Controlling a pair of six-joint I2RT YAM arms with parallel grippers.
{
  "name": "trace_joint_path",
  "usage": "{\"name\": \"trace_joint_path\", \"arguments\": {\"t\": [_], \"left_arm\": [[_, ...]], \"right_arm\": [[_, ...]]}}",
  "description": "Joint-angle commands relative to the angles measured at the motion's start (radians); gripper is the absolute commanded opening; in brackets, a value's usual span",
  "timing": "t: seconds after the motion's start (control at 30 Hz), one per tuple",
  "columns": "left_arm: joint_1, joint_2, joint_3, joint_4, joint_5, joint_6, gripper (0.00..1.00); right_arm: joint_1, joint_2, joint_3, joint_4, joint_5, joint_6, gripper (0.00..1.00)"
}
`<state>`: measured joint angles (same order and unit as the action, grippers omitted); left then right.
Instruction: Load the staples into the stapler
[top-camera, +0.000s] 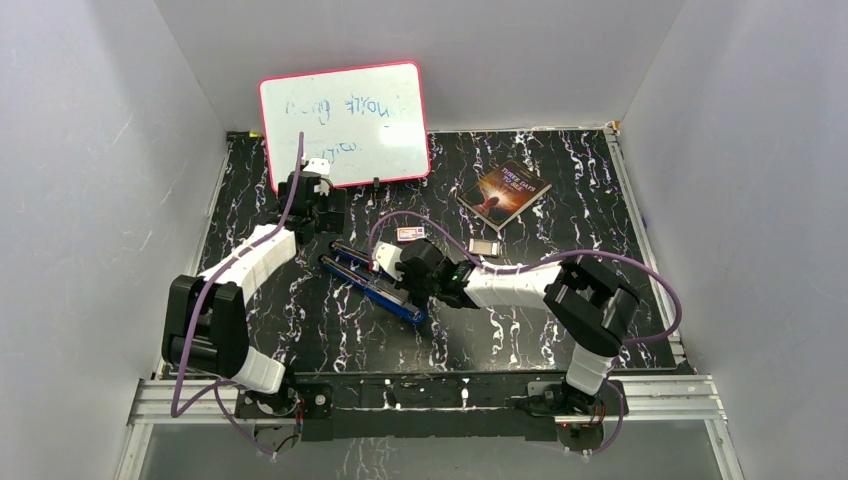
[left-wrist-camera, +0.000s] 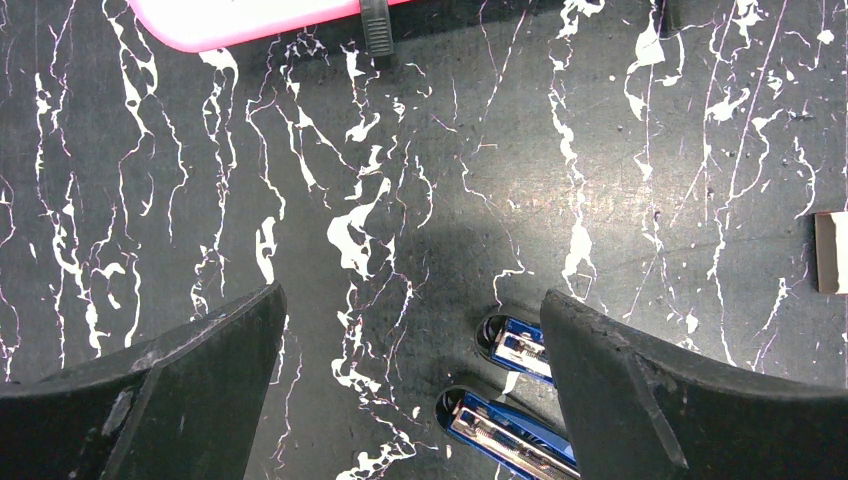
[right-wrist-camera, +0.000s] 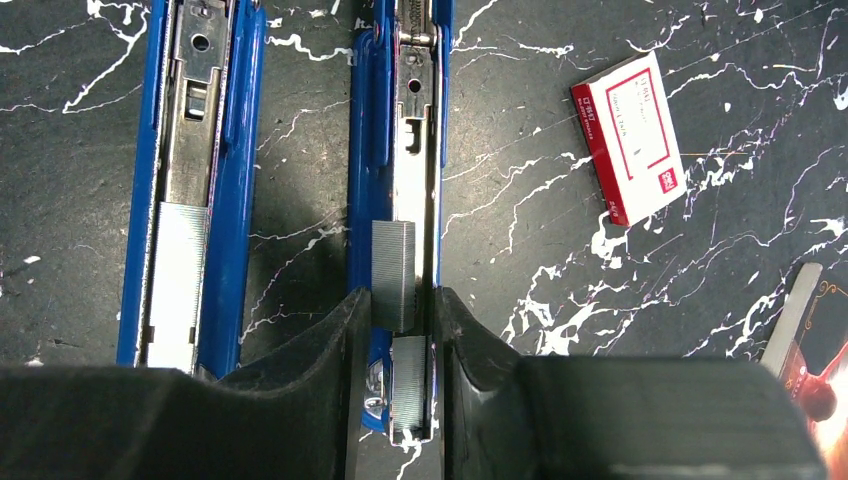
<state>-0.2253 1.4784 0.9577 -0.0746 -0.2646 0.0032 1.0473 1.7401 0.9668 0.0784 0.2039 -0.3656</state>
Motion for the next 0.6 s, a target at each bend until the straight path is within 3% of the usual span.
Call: {"name": "trace_joint_path", "arguments": {"t": [0.0,0.57], "left_arm": [[0.005,-0.055,-0.002,0.012,0.008,-0.003,0.98],[0.005,-0.055,-0.004,0.012,0.007,-0.003,0.98]], "right_arm": [[0.004,-0.028,0.03,0.043,-0.002,0.013,0.31],[0.002,-0.03,0.018,0.073,-0.015,0.041,0.33]]}}
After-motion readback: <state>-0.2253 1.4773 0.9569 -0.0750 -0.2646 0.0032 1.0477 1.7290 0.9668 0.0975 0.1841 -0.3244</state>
